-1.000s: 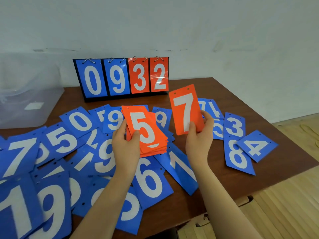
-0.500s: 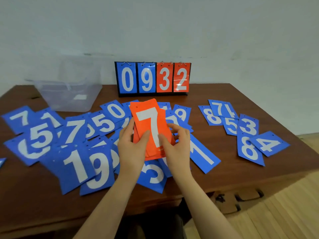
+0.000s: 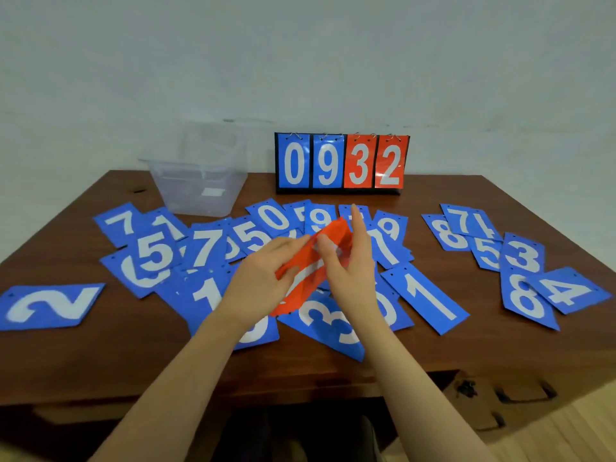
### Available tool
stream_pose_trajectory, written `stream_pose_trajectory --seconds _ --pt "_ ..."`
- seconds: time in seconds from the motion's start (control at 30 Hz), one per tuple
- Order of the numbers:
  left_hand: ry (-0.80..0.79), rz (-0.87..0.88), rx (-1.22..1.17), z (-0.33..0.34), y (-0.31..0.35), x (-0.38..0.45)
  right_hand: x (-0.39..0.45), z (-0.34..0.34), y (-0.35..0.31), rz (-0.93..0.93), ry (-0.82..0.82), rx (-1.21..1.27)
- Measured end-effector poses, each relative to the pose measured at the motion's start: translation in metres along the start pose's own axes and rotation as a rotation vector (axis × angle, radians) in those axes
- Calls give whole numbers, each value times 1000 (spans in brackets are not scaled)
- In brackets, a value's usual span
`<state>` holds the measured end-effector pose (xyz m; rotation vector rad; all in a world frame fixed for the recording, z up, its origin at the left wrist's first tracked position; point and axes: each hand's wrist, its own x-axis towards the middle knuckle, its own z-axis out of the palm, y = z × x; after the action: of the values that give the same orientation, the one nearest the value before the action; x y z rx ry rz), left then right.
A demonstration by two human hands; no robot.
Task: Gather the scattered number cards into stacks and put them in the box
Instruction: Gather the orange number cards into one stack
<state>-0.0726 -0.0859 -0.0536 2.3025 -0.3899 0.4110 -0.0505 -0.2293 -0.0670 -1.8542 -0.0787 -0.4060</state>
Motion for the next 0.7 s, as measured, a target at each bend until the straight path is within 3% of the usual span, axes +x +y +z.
stream_pose_trajectory --seconds 0.1,0.3,0.43,0.7 --pt "-49 -19 55 3 -7 -2 -2 5 6 73 53 -76" --pt "60 94 219 16 -23 -3 -8 4 22 177 144 -10" --pt "193 247 419 27 -34 -7 -12 3 30 123 153 5" --pt "259 418 444 32 -40 7 -9 4 33 89 232 16"
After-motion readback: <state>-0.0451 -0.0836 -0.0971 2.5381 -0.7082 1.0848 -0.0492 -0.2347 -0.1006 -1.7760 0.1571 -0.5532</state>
